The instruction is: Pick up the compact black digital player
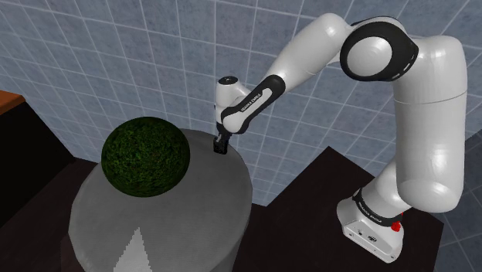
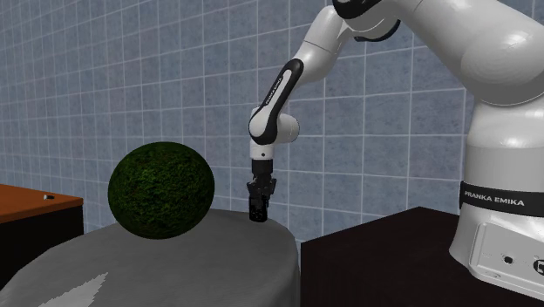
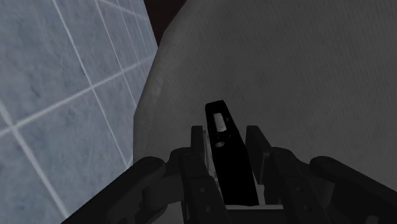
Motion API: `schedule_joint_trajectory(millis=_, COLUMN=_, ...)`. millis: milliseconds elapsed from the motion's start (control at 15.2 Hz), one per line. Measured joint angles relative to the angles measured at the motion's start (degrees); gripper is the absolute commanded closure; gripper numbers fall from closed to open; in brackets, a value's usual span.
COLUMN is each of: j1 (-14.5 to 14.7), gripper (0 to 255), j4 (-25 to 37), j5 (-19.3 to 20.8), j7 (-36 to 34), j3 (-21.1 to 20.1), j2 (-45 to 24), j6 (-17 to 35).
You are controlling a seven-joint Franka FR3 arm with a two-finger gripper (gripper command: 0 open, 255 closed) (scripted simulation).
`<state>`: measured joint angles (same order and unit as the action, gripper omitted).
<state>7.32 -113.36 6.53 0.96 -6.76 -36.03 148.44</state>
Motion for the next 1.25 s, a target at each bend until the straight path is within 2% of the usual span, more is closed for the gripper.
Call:
schedule_joint_trajectory(millis=396, j1=-0.2, gripper=255, j4=-0.57, j5=-0.23, j7=0.15, j3=-0.23, j2=1.55, j6=-1.04)
schedule_joint_trajectory(millis=1254, j1=-1.02, gripper=255, j4=-1.52, j5=-1.65, j7=0.99, j3=-1.41, j2=9.29, j6=-7.79)
